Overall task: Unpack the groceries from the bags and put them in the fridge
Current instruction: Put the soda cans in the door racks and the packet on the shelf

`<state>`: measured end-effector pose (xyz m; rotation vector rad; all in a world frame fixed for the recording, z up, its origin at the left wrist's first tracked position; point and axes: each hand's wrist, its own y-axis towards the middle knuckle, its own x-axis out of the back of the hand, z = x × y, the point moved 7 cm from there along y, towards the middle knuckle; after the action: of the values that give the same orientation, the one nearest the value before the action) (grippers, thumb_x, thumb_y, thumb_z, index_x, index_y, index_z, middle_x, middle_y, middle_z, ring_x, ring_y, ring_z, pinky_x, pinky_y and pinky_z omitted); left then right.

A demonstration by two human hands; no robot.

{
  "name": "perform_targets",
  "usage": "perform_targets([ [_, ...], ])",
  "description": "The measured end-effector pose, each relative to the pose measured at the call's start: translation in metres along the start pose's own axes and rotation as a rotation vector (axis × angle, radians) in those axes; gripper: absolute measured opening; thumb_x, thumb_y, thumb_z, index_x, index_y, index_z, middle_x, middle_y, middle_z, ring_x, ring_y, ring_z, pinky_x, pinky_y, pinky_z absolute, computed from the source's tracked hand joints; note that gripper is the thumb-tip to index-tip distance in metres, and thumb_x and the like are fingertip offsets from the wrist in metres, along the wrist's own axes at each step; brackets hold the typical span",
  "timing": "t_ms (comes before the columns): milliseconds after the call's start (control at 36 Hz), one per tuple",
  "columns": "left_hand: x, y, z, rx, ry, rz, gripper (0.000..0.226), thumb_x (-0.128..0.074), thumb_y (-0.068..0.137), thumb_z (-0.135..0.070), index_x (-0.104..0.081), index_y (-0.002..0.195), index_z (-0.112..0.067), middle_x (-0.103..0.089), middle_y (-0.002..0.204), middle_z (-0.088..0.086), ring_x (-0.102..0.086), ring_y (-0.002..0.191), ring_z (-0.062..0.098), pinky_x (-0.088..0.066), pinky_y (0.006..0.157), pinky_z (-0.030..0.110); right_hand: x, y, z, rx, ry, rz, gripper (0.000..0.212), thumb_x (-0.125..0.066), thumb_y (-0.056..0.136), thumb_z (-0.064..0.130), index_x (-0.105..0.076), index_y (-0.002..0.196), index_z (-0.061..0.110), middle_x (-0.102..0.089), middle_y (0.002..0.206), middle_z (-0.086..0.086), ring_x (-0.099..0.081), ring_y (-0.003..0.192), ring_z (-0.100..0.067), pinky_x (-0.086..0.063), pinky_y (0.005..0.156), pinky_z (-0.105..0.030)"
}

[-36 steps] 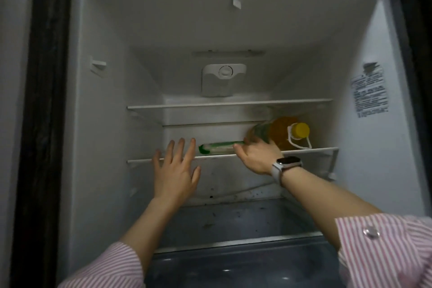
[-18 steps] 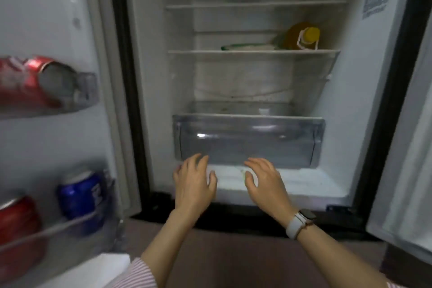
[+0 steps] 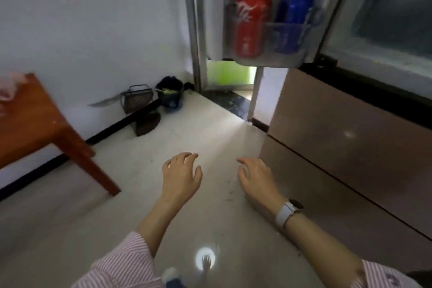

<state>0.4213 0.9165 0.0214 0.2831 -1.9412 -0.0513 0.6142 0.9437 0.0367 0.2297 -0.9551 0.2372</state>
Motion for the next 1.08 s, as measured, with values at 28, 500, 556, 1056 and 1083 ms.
perform_targets([
  [28,0.009,-0.007,0.029,0.055,0.007,-0.004,0.042,-0.043,0.082,-0.034,-0.062,0.114,-0.015,-0.062,0.116,0.006,-0.057,0.11,0.027,-0.037,0.096,0.046,-0.02,0.007,0.02,0.031,0.019,0.038,0.034,-0.041,0.093,0.02,-0.054,0.124,0.013,-0.056,0.127,-0.006,-0.047,0.121,-0.024,-0.033,0.106,-0.036],
  [500,0.244,-0.11,0.489,0.741,0.105,-0.26,0.036,-0.05,0.092,-0.027,-0.053,0.126,-0.016,-0.051,0.132,0.004,-0.047,0.121,0.024,-0.034,0.1,0.046,-0.334,0.106,0.458,0.609,-0.004,0.389,0.034,-0.042,0.093,0.023,-0.053,0.124,0.014,-0.058,0.123,-0.008,-0.051,0.112,-0.027,-0.043,0.094,-0.038],
  [556,0.262,-0.111,0.525,0.763,0.112,-0.273,0.035,-0.051,0.091,-0.026,-0.054,0.125,-0.015,-0.052,0.13,0.005,-0.048,0.12,0.025,-0.035,0.099,0.046,-0.357,0.114,0.494,0.634,0.006,0.41,0.034,-0.041,0.093,0.022,-0.053,0.124,0.014,-0.058,0.123,-0.008,-0.051,0.112,-0.026,-0.043,0.093,-0.038],
  [1056,0.26,0.052,0.784,0.785,0.057,-0.196,0.04,-0.05,0.091,-0.028,-0.05,0.128,-0.015,-0.051,0.131,0.006,-0.046,0.121,0.021,-0.04,0.099,0.041,-0.564,0.323,0.669,0.596,0.163,0.579,0.033,-0.045,0.091,0.01,-0.052,0.123,0.007,-0.057,0.118,-0.012,-0.054,0.107,-0.026,-0.041,0.09,-0.029],
  [1083,0.259,0.066,0.799,0.792,0.066,-0.175,0.039,-0.05,0.091,-0.03,-0.05,0.127,-0.014,-0.052,0.129,0.007,-0.048,0.118,0.021,-0.041,0.098,0.041,-0.574,0.338,0.679,0.587,0.187,0.592,0.034,-0.045,0.091,0.009,-0.051,0.124,0.008,-0.056,0.118,-0.011,-0.054,0.106,-0.025,-0.041,0.089,-0.028],
])
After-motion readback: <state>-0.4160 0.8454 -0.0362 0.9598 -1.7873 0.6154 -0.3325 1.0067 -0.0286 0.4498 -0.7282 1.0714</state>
